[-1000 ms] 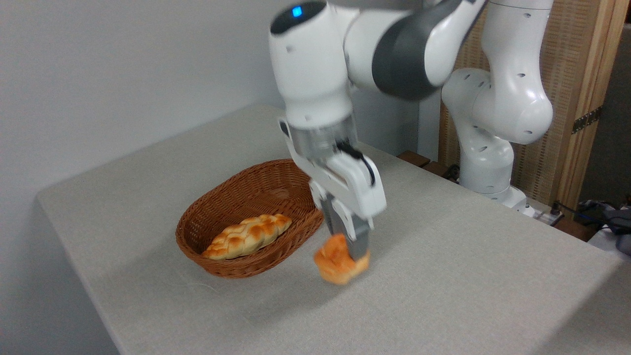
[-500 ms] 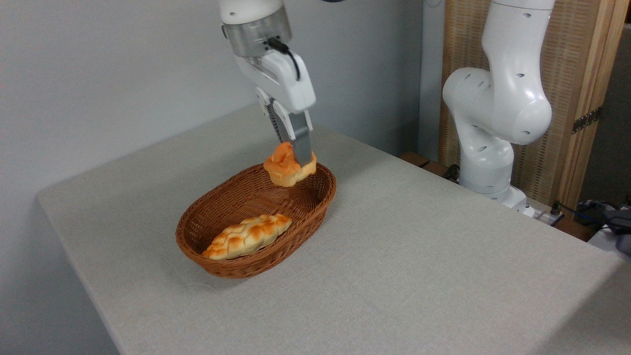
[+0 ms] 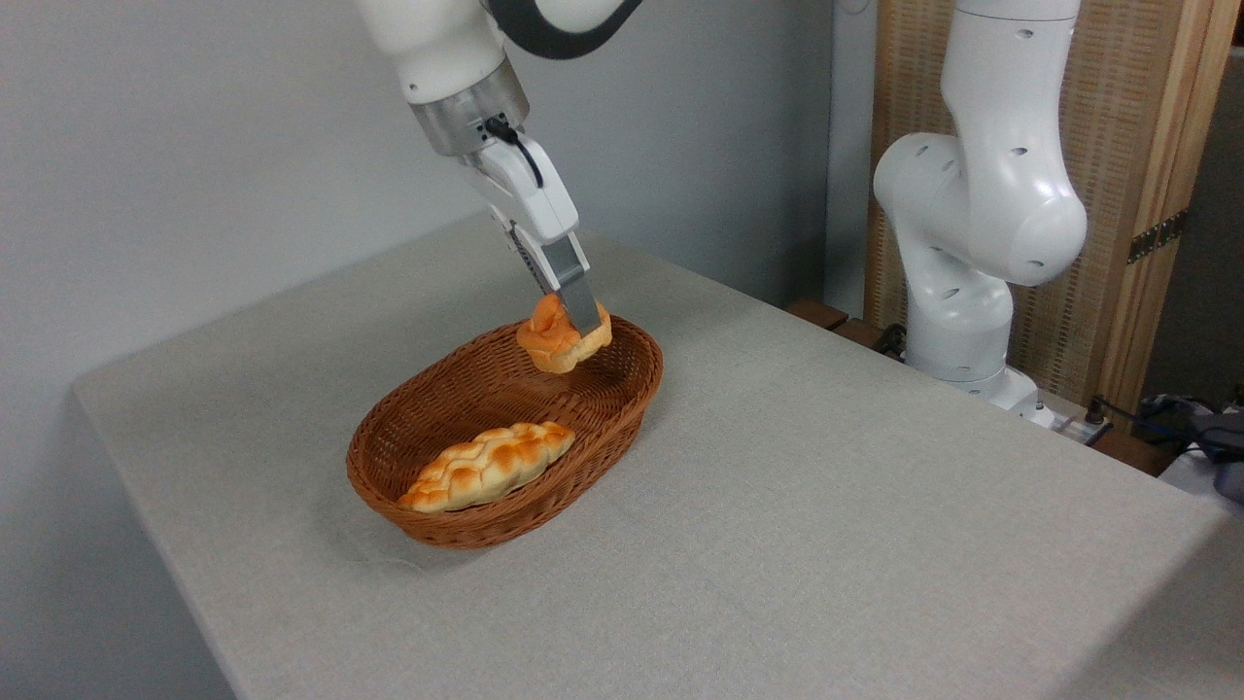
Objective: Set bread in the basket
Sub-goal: 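Lift the orange roll and carry it over the wicker basket, then lower the roll into the basket and open the gripper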
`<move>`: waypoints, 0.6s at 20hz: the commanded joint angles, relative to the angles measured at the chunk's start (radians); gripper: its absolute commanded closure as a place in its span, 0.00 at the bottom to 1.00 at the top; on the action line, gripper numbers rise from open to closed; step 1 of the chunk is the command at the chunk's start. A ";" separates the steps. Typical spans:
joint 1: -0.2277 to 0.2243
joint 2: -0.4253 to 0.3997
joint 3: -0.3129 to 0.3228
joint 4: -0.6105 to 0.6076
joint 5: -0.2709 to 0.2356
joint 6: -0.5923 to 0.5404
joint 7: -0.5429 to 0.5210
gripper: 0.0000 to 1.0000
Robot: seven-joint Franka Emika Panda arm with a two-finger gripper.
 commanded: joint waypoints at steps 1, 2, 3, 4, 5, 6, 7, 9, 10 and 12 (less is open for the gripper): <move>-0.033 0.007 0.000 -0.018 -0.001 -0.007 -0.008 0.33; -0.033 0.010 -0.002 -0.026 -0.001 -0.007 -0.008 0.31; -0.033 0.012 -0.002 -0.029 -0.001 -0.007 -0.008 0.26; -0.036 0.012 -0.002 -0.030 -0.001 -0.006 -0.012 0.19; -0.041 0.013 -0.002 -0.030 -0.001 -0.004 -0.017 0.11; -0.041 0.016 -0.002 -0.030 -0.001 0.002 -0.021 0.06; -0.041 0.016 -0.002 -0.030 -0.001 0.016 -0.031 0.00; -0.042 0.016 -0.002 -0.030 -0.001 0.027 -0.043 0.00; -0.042 0.016 -0.002 -0.030 -0.001 0.027 -0.045 0.00; -0.042 0.018 -0.002 -0.030 -0.003 0.027 -0.045 0.00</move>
